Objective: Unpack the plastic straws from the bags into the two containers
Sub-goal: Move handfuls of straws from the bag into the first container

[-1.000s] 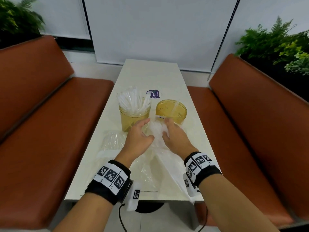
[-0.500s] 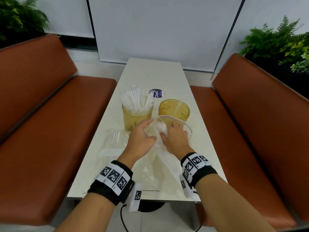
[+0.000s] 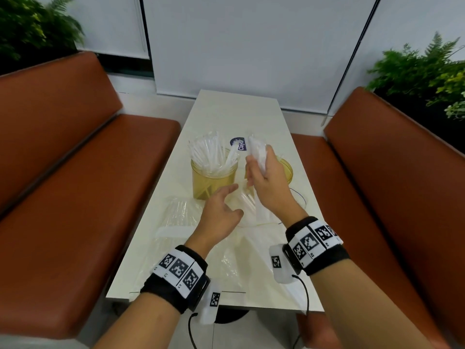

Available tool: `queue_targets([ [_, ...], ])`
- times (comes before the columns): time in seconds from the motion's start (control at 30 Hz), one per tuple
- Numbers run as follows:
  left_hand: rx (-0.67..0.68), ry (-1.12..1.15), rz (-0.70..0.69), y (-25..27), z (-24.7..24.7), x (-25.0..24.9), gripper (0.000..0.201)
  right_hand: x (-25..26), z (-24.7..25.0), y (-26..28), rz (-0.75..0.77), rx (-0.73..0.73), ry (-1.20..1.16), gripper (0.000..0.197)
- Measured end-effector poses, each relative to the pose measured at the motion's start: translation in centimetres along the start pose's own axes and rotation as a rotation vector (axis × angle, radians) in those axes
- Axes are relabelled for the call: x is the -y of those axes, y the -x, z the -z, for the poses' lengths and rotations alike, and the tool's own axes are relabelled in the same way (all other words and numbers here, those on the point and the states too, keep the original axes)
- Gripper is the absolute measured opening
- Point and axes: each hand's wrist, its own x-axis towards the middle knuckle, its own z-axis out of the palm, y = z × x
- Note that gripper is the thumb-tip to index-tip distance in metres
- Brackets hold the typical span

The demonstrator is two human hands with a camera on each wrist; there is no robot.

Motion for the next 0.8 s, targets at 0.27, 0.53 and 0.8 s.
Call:
queue_targets([
  [0.27, 0.021, -0.006, 0.065, 0.0, 1.0, 1.2, 0.064, 6.3, -0.6, -5.7, 0.045, -0.199, -0.257, 0.027],
  [0.53, 0.048, 0.016, 0.121, 0.0, 2.0, 2.7, 0.066, 10.8, -2.9, -15.3, 0.209, -0.303, -0.439, 0.028],
  [0.8, 0.071, -0.004, 0.114, -0.4, 3.1, 3.8, 0.066, -0.1, -10.2, -16.0, -0.096, -0.245, -0.242, 0.027],
])
